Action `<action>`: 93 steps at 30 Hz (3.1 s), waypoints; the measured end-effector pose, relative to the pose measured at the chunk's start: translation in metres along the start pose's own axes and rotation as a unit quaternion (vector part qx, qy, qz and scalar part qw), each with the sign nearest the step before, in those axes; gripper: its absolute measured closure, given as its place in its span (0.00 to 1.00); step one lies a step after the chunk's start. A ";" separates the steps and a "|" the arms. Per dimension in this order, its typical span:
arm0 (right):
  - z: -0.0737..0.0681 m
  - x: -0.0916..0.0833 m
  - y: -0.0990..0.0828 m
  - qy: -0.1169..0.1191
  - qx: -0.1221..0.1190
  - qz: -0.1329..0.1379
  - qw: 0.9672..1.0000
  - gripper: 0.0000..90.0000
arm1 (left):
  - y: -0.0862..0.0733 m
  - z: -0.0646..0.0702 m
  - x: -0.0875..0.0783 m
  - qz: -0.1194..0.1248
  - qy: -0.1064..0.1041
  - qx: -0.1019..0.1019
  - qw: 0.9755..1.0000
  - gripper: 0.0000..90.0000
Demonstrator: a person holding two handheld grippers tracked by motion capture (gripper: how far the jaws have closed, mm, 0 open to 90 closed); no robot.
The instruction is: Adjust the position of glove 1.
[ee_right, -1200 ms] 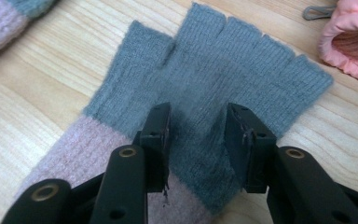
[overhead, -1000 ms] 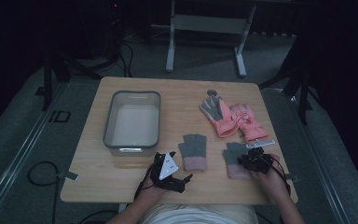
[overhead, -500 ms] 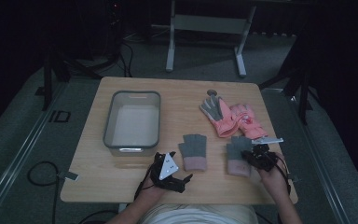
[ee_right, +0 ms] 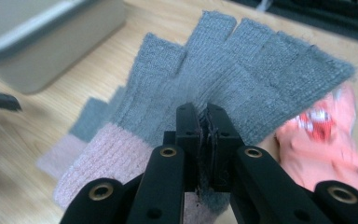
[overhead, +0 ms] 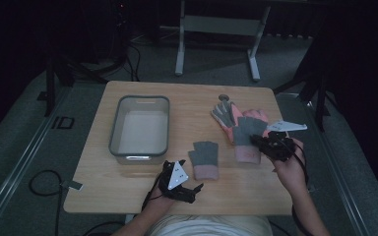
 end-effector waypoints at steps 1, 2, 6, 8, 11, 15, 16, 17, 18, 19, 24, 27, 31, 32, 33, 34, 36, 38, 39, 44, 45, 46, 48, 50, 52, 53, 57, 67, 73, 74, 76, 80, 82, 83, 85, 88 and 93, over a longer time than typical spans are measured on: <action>-0.001 0.001 0.005 0.000 -0.002 0.003 1.000 0.95 | 0.000 0.000 0.000 0.001 0.001 0.001 1.000 0.00; -0.003 0.002 0.010 0.003 -0.002 0.007 1.000 0.95 | 0.000 0.000 0.000 0.002 0.001 0.001 1.000 0.00; -0.013 0.010 0.026 0.019 -0.009 0.016 1.000 0.95 | 0.000 0.000 0.000 0.002 0.000 0.000 1.000 0.00; -0.021 0.016 0.031 0.027 -0.014 0.016 0.999 0.95 | 0.000 0.000 0.000 0.002 0.000 0.000 1.000 0.00; -0.033 0.027 0.038 0.042 -0.020 0.015 0.999 0.95 | 0.000 0.000 0.000 0.001 0.000 0.001 1.000 0.00; -0.046 0.043 0.040 0.057 -0.024 0.010 0.998 0.95 | 0.000 0.000 0.000 0.002 -0.001 0.002 1.000 0.00; -0.051 0.048 0.040 0.060 -0.029 0.005 0.998 0.95 | 0.000 0.000 0.000 0.002 -0.001 0.003 1.000 0.00; -0.051 0.048 0.040 0.060 -0.029 0.005 0.998 0.95 | 0.000 0.000 0.000 0.002 -0.001 0.003 1.000 0.00; -0.057 0.058 0.038 0.064 -0.030 -0.002 0.998 0.95 | 0.000 0.000 0.000 0.001 -0.001 0.003 1.000 0.00; -0.061 0.063 0.036 0.067 -0.031 -0.006 0.997 0.95 | 0.000 0.000 0.000 0.001 -0.001 0.004 1.000 0.00; -0.073 0.085 0.024 0.076 -0.027 -0.026 0.996 0.95 | 0.000 0.000 -0.001 0.003 0.000 0.002 1.000 0.00; -0.079 0.096 0.015 0.085 -0.023 -0.041 0.995 0.95 | 0.000 0.000 -0.001 0.003 -0.001 0.002 1.000 0.00; -0.085 0.107 0.005 0.096 -0.016 -0.053 0.994 0.94 | 0.000 0.001 -0.001 0.003 -0.001 0.003 1.000 0.00; -0.086 0.109 0.002 0.101 -0.011 -0.057 0.993 0.94 | 0.000 0.001 -0.001 0.002 -0.001 0.004 1.000 0.00; -0.086 0.111 -0.001 0.103 -0.008 -0.061 0.993 0.94 | 0.000 0.001 0.000 0.002 -0.002 0.004 1.000 0.00; -0.087 0.113 -0.003 0.105 -0.005 -0.063 0.992 0.94 | 0.000 0.001 0.000 0.001 -0.002 0.004 1.000 0.00; -0.090 0.116 -0.008 0.112 -0.003 -0.068 0.991 0.94 | 0.000 0.001 0.000 0.001 -0.002 0.004 1.000 0.00; -0.091 0.118 -0.010 0.113 -0.001 -0.070 0.991 0.94 | 0.000 0.001 0.000 0.001 -0.001 0.004 1.000 0.00; -0.092 0.121 -0.013 0.118 0.000 -0.074 0.990 0.94 | 0.000 0.001 0.000 0.001 -0.001 0.005 1.000 0.00; -0.093 0.127 -0.017 0.123 0.004 -0.082 0.989 0.94 | 0.000 0.001 0.000 0.001 -0.001 0.005 1.000 0.00; -0.092 0.128 -0.018 0.124 0.002 -0.083 0.989 0.94 | 0.000 0.001 0.000 0.001 -0.001 0.004 1.000 0.00; -0.092 0.129 -0.019 0.125 0.003 -0.083 0.989 0.94 | 0.000 0.001 0.000 0.001 -0.002 0.004 1.000 0.00; -0.091 0.131 -0.019 0.125 0.005 -0.085 0.988 0.94 | 0.000 0.001 0.000 0.001 -0.002 0.004 1.000 0.00; -0.091 0.135 -0.021 0.125 0.004 -0.089 0.988 0.93 | 0.000 0.002 0.000 0.000 -0.002 0.006 1.000 0.00; -0.091 0.138 -0.022 0.126 0.006 -0.091 0.988 0.93 | 0.000 0.002 0.000 0.000 -0.001 0.006 1.000 0.00; -0.090 0.138 -0.023 0.124 0.006 -0.091 0.988 0.92 | 0.000 0.002 0.000 0.000 -0.001 0.006 1.000 0.00; -0.090 0.141 -0.025 0.121 0.009 -0.090 0.988 0.89 | 0.000 0.002 -0.001 0.002 -0.018 0.005 1.000 0.00; -0.090 0.144 -0.031 0.123 0.005 -0.088 0.989 0.80 | -0.001 0.004 0.002 -0.012 -0.008 0.018 1.000 0.00; -0.090 0.144 -0.032 0.124 -0.004 -0.087 0.988 0.75 | -0.001 0.007 0.004 -0.015 0.010 0.038 0.999 0.00; -0.090 0.143 -0.032 0.127 -0.003 -0.081 0.989 0.72 | 0.000 0.008 0.005 -0.010 0.011 0.045 0.999 0.00; -0.088 0.139 -0.030 0.121 -0.010 -0.076 0.990 0.69 | 0.001 0.009 0.005 -0.002 0.006 0.058 0.998 0.00; -0.074 0.122 -0.023 0.112 -0.014 -0.049 0.992 0.69 | 0.011 0.010 0.005 -0.003 0.002 0.087 0.996 0.00; -0.062 0.116 -0.018 0.109 -0.005 -0.043 0.993 0.69 | 0.017 0.011 0.006 -0.016 -0.001 0.093 0.996 0.07; -0.054 0.113 -0.015 0.104 -0.003 -0.040 0.994 0.69 | 0.019 0.012 0.007 -0.026 -0.002 0.092 0.995 0.07; -0.046 0.109 -0.010 0.098 0.002 -0.035 0.995 0.69 | 0.023 0.013 0.012 -0.059 -0.004 0.085 0.995 0.09; -0.039 0.108 -0.003 0.097 0.008 -0.030 0.995 0.70 | 0.028 0.015 0.020 -0.083 -0.035 0.085 0.992 0.11; -0.032 0.120 -0.005 0.093 0.035 -0.062 0.993 0.74 | 0.028 0.011 0.033 -0.113 -0.072 0.099 0.986 0.14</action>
Point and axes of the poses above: each handheld gripper's, and its own axes: x roughly forward along the jaws, y roughly out of its top, z roughly to its right, the point moved 5 cm from there along x, roughly forward along the jaws, and after that the axes turned 14 degrees about -x, right-handed, at the moved point
